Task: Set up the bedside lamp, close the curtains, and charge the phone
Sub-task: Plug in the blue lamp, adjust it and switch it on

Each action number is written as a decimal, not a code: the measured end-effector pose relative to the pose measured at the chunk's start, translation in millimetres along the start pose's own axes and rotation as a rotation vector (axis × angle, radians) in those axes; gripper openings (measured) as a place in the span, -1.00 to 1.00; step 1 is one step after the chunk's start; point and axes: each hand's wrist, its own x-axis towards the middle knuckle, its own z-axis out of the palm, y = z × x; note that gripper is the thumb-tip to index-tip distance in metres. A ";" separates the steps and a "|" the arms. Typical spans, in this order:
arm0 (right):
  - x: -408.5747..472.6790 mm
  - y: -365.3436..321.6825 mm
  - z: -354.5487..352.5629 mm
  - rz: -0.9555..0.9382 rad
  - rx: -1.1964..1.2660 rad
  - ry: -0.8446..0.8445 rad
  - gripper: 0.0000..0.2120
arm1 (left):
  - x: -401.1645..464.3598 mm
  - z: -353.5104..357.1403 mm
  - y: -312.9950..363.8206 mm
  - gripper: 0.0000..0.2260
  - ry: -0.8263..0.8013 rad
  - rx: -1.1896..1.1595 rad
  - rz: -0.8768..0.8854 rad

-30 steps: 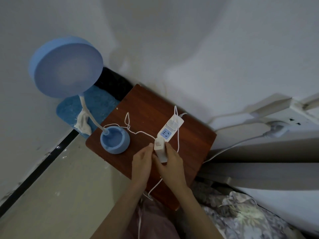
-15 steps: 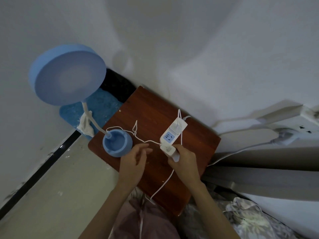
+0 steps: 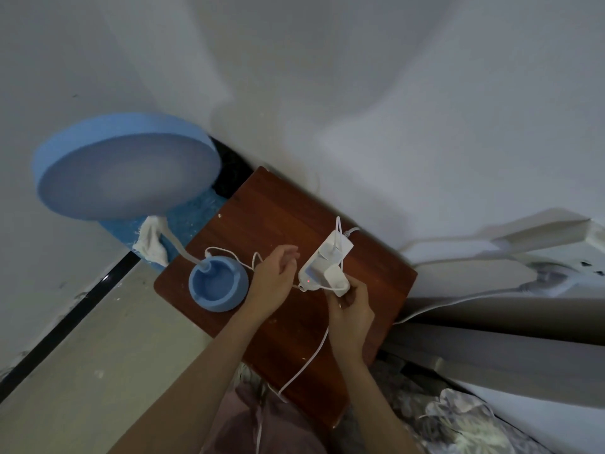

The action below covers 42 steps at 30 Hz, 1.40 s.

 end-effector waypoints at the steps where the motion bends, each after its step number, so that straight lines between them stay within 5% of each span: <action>1: -0.1 1.6 1.5 0.045 0.027 0.009 -0.74 | 0.4 0.6 -4.7 -0.76 -0.031 0.019 -0.038; 12: 4.6 11.0 6.6 0.152 0.049 0.018 -0.75 | 10.8 -0.2 -12.5 -0.69 -0.183 0.292 -0.073; 19: 16.1 1.6 3.4 -0.074 -0.110 -0.106 -0.72 | 16.0 5.9 -16.7 -0.68 -0.270 0.280 -0.088; 32: 40.0 -10.3 3.5 -0.293 -0.491 -0.256 -0.72 | 24.4 10.9 -3.6 -0.67 -0.205 0.069 -0.018; 42: 29.9 -7.0 5.7 -0.384 -0.322 -0.121 -0.68 | 31.3 7.9 -0.1 -0.77 -0.078 -0.079 -0.072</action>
